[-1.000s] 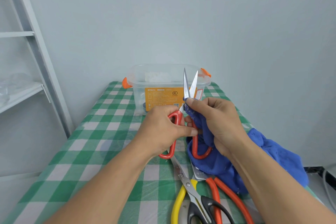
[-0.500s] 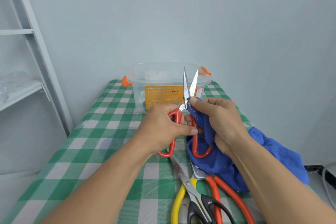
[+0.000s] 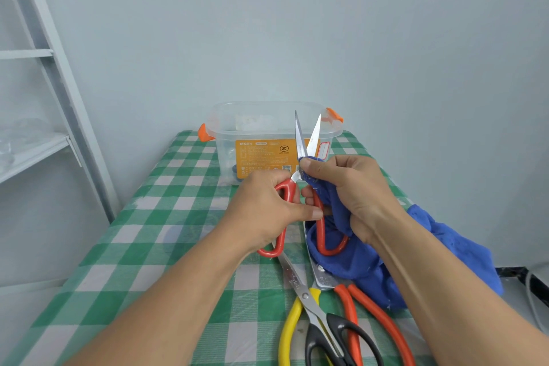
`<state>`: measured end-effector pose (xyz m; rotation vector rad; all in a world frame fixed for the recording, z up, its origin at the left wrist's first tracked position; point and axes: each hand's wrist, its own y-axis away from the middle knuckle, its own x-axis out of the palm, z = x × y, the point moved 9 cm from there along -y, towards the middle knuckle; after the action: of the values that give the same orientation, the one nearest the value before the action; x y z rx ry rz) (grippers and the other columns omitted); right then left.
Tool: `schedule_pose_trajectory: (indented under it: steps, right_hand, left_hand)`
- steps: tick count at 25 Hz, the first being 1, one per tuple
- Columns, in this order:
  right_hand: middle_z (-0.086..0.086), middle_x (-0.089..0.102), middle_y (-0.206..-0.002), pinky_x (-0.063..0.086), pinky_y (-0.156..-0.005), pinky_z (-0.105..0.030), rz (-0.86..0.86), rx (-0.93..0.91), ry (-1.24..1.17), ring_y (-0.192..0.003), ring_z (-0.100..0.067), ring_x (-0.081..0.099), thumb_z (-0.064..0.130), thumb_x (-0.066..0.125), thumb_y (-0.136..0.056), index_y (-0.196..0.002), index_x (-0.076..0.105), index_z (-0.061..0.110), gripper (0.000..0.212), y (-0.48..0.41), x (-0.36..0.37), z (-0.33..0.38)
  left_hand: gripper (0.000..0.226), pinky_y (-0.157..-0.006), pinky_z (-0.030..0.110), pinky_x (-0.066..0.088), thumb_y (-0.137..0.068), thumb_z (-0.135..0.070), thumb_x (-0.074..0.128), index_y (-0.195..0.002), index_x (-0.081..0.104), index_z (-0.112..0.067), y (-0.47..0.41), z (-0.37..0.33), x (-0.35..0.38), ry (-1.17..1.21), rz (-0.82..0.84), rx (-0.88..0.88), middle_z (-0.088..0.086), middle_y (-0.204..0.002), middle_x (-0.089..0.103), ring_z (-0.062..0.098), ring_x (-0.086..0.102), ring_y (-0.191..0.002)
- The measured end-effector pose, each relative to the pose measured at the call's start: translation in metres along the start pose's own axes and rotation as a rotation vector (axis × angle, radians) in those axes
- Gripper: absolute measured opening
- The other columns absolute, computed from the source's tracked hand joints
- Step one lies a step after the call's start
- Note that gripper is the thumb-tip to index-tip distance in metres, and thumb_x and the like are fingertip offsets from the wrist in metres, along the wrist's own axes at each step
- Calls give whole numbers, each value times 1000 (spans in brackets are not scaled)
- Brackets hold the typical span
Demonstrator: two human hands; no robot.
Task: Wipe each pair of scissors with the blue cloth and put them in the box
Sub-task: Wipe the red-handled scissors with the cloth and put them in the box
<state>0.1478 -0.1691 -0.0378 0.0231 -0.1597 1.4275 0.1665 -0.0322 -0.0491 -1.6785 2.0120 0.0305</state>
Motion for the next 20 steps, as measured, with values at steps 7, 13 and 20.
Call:
schedule_pose_trajectory:
  steps: [7,13,20]
  right_hand:
    - [-16,60,-61,52,-47,-28,-20,-7,16,-47,-20,61,6,76,-84,-84,62,-13,24,2,1,1]
    - [-10,61,-54,50,-49,-30,-28,-14,-21,-46,-19,59,6,71,-87,-92,58,-23,33,2,-1,1]
    - [-11,59,-51,49,-43,-24,-36,-19,-66,-43,-18,55,-3,62,-89,-88,64,-12,9,3,-1,2]
  left_hand:
    - [44,-70,45,54,-54,-34,97,-56,54,-24,0,3,-1,16,8,-6,-13,-52,49,17,54,-60]
    - [48,-62,35,42,-58,-28,97,-59,50,-17,0,0,0,27,3,26,-7,-53,45,15,44,-56]
    - [49,-61,33,40,-56,-29,97,-57,49,-18,-1,2,1,33,-3,30,-11,-50,44,13,41,-53]
